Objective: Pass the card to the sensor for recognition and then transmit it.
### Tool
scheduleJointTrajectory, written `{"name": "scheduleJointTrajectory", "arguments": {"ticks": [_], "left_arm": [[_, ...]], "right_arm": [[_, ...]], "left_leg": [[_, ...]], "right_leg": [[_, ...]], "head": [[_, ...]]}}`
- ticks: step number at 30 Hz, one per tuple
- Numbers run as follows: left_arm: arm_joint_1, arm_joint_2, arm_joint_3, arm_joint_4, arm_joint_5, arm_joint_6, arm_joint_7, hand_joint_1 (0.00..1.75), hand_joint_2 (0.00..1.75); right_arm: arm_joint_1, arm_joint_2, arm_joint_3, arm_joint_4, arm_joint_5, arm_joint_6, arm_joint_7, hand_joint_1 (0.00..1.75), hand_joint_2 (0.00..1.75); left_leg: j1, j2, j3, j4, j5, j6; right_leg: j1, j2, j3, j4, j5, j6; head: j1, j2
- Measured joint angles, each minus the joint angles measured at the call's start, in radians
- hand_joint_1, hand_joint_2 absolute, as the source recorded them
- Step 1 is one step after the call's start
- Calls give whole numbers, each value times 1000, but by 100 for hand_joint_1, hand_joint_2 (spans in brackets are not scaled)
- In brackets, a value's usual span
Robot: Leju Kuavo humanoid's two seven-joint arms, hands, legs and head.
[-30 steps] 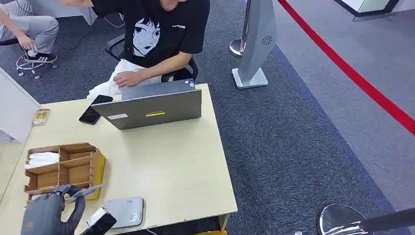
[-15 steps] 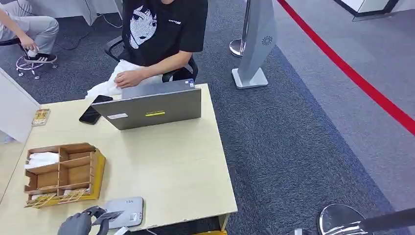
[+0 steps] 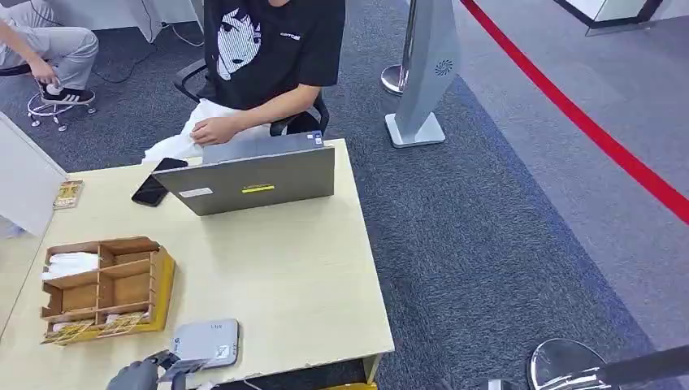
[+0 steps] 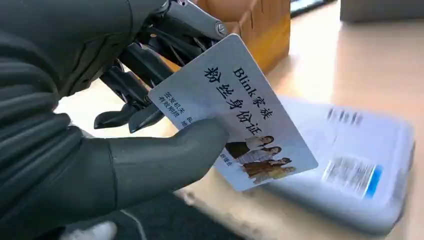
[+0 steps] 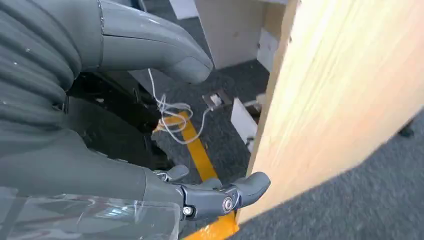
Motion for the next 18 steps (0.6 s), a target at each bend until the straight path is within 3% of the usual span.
{"name": "scheduleJointTrajectory", "arguments": {"ticks": [4, 8, 12, 14, 18], "left_arm": [[-58, -13, 21, -192, 58, -43, -1, 175, 175], [-135, 7, 23, -333, 57, -39, 22, 175, 175], [-168, 33, 23, -385, 23, -20, 38, 175, 175], [-233, 68, 26, -394, -17, 0, 66, 175, 175], [-315, 116, 60, -382, -60, -33, 118, 175, 175]], "right_arm": [[21, 0, 17, -24, -6, -47, -10, 0, 175], [38, 0, 38, -41, -6, -63, -16, 0, 175], [44, 0, 46, -47, -5, -63, -17, 0, 175], [45, 0, 53, -47, 3, -60, -15, 0, 175], [44, 0, 60, -45, 23, -46, -8, 0, 175]], "left_leg": [[0, -1, -1, 0, 1, 0], [0, -1, -1, 0, 2, -1], [0, -1, -1, 0, 2, -1], [0, -4, -2, 0, 4, 0], [1, -3, -2, 0, 5, -2]], "right_leg": [[0, -1, 1, 0, 1, 0], [0, -1, 1, 0, 1, 0], [0, -1, -1, 0, 2, 0], [0, -4, 0, 0, 2, 0], [1, -2, -1, 1, 4, -2]], "head": [[0, 0], [0, 0], [0, 0], [0, 0], [-1, 0]]}}
